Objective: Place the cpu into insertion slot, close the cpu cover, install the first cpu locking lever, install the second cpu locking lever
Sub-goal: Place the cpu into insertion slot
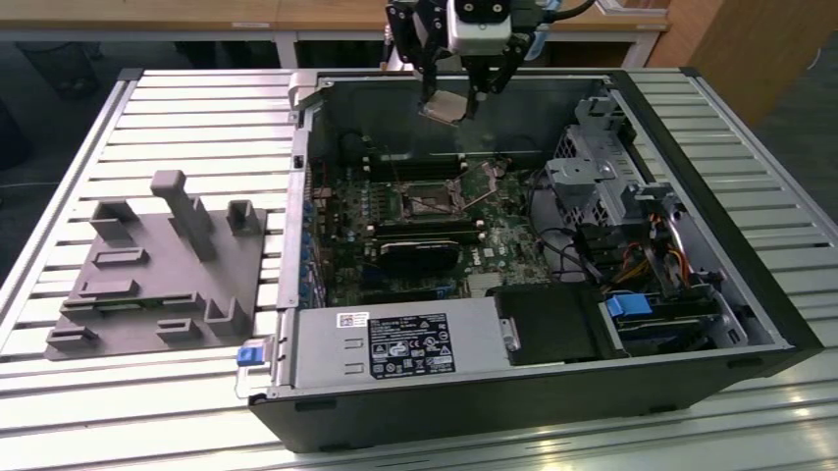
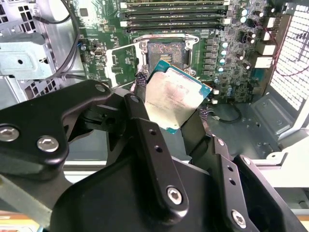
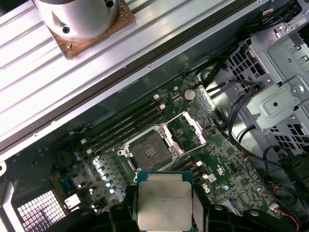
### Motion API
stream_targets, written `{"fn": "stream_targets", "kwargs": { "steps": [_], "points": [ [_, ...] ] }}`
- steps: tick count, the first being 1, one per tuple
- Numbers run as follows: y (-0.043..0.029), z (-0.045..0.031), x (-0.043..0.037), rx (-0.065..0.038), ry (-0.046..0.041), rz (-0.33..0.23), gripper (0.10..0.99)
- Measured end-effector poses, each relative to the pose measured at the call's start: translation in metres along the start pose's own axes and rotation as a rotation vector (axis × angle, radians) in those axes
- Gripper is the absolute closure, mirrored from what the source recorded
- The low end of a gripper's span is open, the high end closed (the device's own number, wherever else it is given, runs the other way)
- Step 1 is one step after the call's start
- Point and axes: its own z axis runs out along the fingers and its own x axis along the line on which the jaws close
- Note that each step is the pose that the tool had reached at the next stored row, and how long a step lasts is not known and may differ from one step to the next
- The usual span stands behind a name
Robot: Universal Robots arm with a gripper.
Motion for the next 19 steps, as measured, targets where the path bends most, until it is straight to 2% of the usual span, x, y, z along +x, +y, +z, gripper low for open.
{"fn": "stream_targets", "kwargs": {
  "steps": [19],
  "points": [
    [0.0000, 0.0006, 0.0002, -0.001, -0.0037, 0.042, 0.545]
  ]
}}
